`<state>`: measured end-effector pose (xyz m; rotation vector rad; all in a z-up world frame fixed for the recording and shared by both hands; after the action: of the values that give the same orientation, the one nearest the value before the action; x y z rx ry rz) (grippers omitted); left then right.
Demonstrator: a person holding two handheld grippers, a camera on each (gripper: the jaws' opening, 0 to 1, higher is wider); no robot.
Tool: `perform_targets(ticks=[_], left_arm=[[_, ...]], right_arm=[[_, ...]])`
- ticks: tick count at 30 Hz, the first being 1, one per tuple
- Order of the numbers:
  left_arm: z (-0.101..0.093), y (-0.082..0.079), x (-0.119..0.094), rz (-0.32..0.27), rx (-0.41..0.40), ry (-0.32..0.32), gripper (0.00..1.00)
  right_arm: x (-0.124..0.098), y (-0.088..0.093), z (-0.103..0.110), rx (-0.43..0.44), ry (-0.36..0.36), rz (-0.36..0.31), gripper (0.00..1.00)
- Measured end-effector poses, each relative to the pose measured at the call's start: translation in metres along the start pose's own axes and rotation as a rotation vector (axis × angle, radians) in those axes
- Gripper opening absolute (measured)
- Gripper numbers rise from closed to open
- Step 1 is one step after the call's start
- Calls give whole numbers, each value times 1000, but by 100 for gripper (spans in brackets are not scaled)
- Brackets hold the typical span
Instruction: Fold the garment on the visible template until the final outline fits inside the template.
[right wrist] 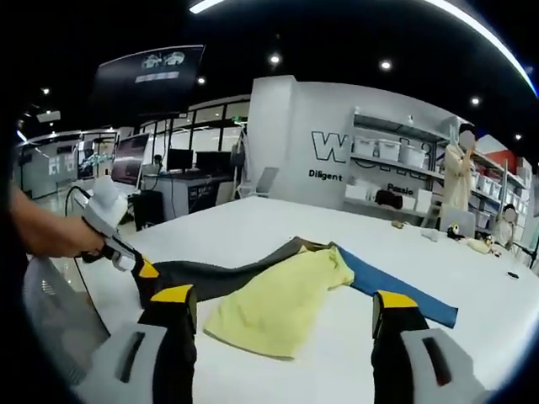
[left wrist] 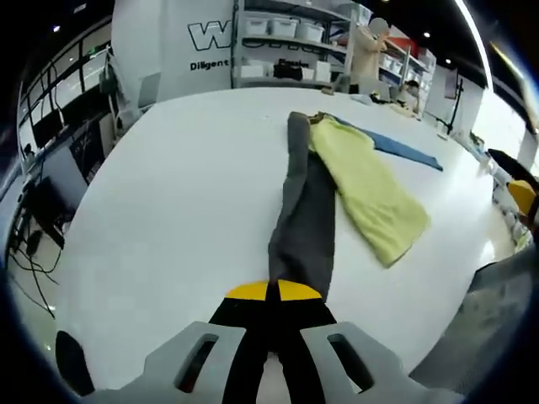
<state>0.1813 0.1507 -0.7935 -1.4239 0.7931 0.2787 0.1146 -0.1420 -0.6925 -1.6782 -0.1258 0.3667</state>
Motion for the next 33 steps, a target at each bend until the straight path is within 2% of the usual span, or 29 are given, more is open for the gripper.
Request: perform_targets(ticks=[8, 15, 26, 27, 32, 33], left_arm=[[42, -28, -1, -35, 11, -59, 0], [63, -45, 4, -56, 21, -88, 0], [114, -82, 9, -105, -1, -160, 0], [125, -88, 13, -107, -1, -170, 0], [149, -102, 23, -109, 13, -196, 0], [158, -105, 28, -101, 20, -211, 0]], right_arm=[[0, 1, 0, -8, 2, 6, 87], [1, 4, 0, -12, 1, 22, 86], [1, 9, 0, -26, -1, 52, 84], [1, 9, 0, -28, -1, 54, 84], [1, 12, -1, -25, 6, 70, 83], [1, 13, -1, -25, 7, 72, 83]])
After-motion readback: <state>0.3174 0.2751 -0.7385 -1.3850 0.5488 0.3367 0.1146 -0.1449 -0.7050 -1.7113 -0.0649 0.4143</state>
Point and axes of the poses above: the point that each gripper's makers call its tool centre point, and the gripper's own axes: x roughly forward along the fingers, z roughly to its left, y roughly out of its underside, the point moved 4 cm from there along -x, roughly backward along the fingers, and after that the axes turned 5 degrees about -z, right-handed, at the moved point
